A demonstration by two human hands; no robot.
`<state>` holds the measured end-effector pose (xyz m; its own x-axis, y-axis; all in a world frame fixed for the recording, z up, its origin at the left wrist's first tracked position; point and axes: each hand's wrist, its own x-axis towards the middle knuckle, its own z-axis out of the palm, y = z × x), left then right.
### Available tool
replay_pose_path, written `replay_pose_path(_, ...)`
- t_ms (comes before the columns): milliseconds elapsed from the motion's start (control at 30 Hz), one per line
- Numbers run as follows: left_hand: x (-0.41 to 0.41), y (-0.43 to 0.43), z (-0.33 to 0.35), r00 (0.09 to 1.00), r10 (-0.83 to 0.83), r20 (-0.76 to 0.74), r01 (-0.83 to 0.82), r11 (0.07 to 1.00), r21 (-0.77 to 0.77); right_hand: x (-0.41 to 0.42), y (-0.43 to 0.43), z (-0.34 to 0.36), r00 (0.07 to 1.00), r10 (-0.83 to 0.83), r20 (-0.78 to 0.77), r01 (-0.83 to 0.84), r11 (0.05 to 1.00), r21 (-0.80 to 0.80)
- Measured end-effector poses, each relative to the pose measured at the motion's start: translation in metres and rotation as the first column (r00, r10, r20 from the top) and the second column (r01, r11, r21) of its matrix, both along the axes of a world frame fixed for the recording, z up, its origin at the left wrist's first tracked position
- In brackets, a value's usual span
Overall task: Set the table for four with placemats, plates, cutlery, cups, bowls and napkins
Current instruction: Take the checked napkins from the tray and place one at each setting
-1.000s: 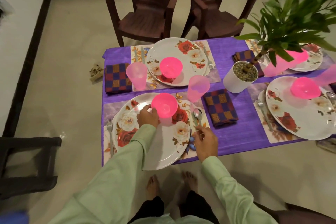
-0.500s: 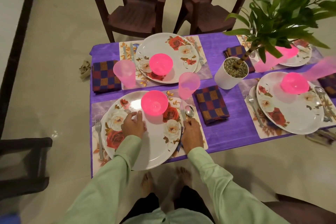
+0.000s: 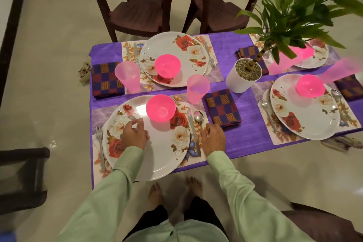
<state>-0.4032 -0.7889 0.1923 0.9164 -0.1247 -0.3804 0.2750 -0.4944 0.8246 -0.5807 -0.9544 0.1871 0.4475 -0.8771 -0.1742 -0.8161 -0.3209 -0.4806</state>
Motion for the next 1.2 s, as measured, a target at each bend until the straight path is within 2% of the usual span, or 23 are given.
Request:
replay_pose_path(67, -0.002, 0.0, 0.001, 1.0, -0.006, 0.0, 0.006, 1.0, 0.009, 0.005, 0.001, -0.002, 0.997, 0.053, -0.062, -0.053, 0.999, -0.001)
replay_pose_path(500, -0.005, 0.006, 0.003, 1.0, 0.017, -0.021, -0.017, 1.0, -0.002, 0.006, -0.006, -0.003, 0.999, 0.044, -0.031, -0.044, 0.999, 0.006)
replay_pose_path(567, -0.006, 0.005, 0.002, 1.0, 0.023, -0.018, -0.023, 1.0, -0.006, 0.007, -0.01, 0.0, 1.0, 0.003, 0.002, -0.003, 1.0, 0.015)
replay_pose_path(700, -0.003, 0.004, 0.008, 0.999, 0.043, -0.015, -0.043, 0.999, -0.016, 0.027, -0.028, 0.015, 0.983, -0.052, 0.178, 0.05, 0.999, 0.014)
replay_pose_path(833, -0.001, 0.003, 0.016, 0.998, 0.058, 0.005, -0.058, 0.998, -0.027, 0.065, -0.055, 0.028, 0.943, -0.13, 0.305, 0.064, 0.974, 0.217)
replay_pose_path(1200, 0.003, 0.007, 0.016, 0.998, 0.066, -0.008, -0.067, 0.997, -0.032, 0.098, -0.069, 0.035, 0.942, -0.136, 0.307, 0.069, 0.973, 0.221)
